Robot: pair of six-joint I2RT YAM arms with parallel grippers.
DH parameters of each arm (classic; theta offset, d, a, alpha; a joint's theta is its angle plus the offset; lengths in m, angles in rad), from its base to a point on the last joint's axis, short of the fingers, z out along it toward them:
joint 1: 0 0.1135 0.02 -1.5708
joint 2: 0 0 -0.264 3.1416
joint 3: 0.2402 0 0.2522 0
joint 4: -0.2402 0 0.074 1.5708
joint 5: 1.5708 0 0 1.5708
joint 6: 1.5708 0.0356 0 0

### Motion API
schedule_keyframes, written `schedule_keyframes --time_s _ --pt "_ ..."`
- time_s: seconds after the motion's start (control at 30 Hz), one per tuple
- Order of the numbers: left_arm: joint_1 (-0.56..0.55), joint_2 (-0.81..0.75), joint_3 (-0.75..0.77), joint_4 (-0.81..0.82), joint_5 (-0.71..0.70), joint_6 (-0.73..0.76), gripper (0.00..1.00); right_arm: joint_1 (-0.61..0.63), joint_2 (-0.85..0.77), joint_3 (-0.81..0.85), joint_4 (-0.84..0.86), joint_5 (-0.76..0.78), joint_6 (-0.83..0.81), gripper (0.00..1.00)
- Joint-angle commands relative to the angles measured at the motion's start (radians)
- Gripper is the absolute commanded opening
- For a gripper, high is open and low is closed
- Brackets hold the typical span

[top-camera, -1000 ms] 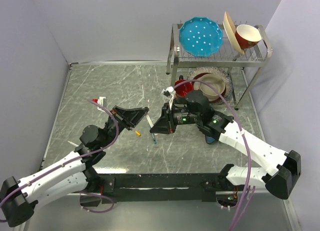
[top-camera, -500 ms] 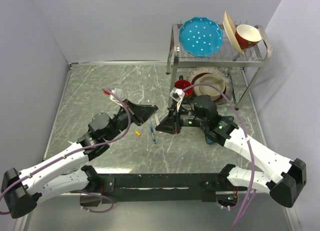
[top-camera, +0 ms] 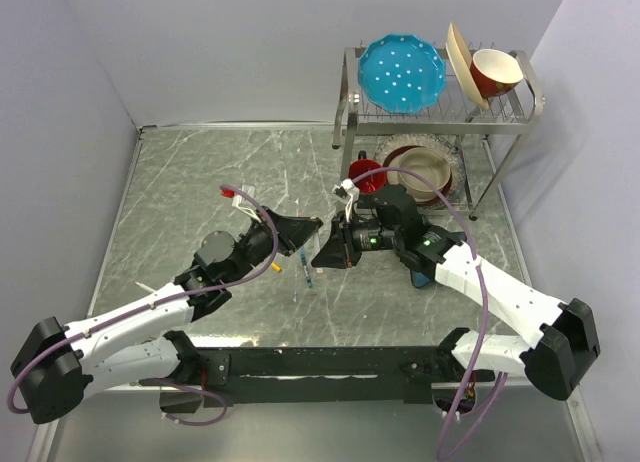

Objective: Insert the pens into the pen caps

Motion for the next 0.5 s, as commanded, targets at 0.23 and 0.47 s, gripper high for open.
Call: schedule_keyframes --time_s 0.23,0.47 --pt "0.096 0.014 0.145 -0.682 0.304 0.024 0.01 -0.097 -0.155 -0.04 0.417 0.33 -0.057 0.36" --pt "0.25 0.135 0.335 -0.799 0.197 0.177 0.01 -0.097 -0.362 -0.279 0.253 0.311 -0.062 0.59"
